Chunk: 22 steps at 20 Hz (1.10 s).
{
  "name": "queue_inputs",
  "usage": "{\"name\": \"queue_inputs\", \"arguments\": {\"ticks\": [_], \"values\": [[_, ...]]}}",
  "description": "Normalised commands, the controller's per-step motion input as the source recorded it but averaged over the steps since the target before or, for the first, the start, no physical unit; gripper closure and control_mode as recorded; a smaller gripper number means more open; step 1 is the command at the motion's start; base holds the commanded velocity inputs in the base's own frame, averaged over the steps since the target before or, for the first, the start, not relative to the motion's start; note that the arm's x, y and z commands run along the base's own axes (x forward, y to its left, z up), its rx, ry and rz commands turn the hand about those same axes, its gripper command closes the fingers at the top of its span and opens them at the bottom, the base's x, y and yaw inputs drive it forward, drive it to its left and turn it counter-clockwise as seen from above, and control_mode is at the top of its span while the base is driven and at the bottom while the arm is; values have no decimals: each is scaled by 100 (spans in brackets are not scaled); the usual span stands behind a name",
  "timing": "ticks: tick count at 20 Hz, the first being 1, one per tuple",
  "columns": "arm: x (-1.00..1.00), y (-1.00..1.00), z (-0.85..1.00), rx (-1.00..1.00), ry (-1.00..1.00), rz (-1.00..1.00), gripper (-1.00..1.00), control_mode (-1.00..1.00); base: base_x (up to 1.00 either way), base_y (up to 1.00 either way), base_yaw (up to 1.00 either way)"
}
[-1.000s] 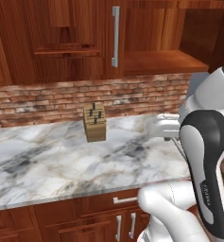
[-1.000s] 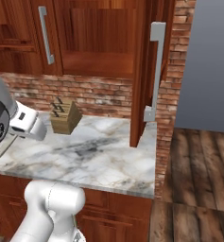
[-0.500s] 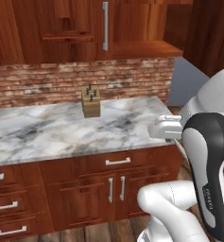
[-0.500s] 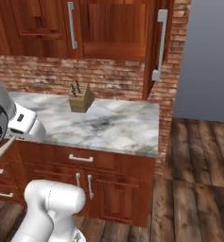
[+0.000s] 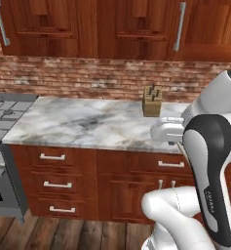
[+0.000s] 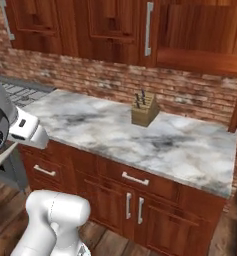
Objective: Open the cabinet. Pick the dish brush and place it next to the sink. Then close the cabinet.
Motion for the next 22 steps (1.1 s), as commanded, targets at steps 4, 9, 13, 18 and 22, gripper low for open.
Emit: {"name": "queue_inputs", "arguments": {"ticks": [4,9,13,18,22], "values": [[0,0,0,0,0,0,100,100,0,59,58],[0,0,0,0,0,0,100,100,0,71,57],[0,0,0,0,0,0,100,100,0,53,56],[0,0,0,0,0,0,100,100,0,47,56],[0,0,0,0,0,0,100,100,23,44,55]]}}
